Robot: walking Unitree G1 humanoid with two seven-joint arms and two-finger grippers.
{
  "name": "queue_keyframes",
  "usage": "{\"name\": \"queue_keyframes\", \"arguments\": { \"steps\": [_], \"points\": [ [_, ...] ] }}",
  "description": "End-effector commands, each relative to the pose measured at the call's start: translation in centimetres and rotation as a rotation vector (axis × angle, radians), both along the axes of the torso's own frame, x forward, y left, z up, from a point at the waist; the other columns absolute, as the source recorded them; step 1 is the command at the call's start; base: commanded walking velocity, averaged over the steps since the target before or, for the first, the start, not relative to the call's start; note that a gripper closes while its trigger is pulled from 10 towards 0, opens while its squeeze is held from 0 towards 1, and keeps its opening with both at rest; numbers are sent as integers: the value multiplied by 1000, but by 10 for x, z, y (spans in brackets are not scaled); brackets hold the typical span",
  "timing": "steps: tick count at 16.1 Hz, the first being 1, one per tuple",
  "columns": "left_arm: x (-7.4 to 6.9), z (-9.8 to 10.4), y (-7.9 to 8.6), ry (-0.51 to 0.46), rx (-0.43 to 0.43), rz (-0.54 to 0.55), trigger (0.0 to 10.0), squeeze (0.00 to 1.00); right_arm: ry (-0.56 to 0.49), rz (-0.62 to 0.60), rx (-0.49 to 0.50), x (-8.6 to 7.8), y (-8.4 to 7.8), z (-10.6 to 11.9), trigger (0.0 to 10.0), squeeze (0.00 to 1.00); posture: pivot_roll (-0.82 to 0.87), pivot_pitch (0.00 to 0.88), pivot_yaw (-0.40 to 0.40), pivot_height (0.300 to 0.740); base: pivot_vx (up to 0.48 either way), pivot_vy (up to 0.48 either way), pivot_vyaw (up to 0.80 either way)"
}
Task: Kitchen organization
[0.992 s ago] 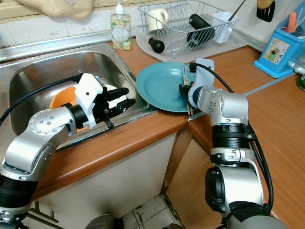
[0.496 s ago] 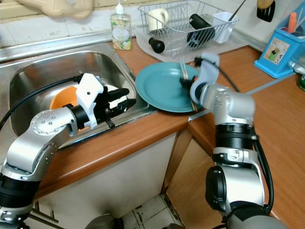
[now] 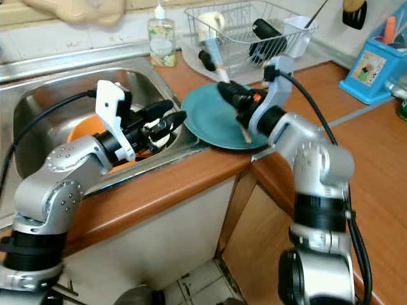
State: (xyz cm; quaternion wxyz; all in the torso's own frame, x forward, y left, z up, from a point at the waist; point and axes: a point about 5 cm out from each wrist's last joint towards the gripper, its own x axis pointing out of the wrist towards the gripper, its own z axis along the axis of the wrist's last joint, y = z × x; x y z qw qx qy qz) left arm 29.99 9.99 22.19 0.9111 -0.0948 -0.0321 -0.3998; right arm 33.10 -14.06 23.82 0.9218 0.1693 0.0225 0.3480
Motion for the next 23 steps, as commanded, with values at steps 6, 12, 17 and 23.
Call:
{"name": "queue_keyframes", "arguments": {
  "steps": [6,12,17,23],
  "points": [
    [4,10,-6,120,-291,-30,10000,0,-110,325,-36,-41,32,-2,0,0,-51,25,27,740,0,0,0],
    [4,14,-6,143,-340,-38,0,0,-119,364,-64,-47,38,-6,0,0,-48,23,27,740,0,0,0],
    [4,19,-5,141,-390,-56,0,0,-125,361,-75,-47,40,-6,0,0,-48,21,27,740,0,0,0],
    [2,22,-5,152,-435,-83,0,0,-131,351,-87,-46,39,-5,0,0,-50,18,25,740,0,0,0]
  ]
}}
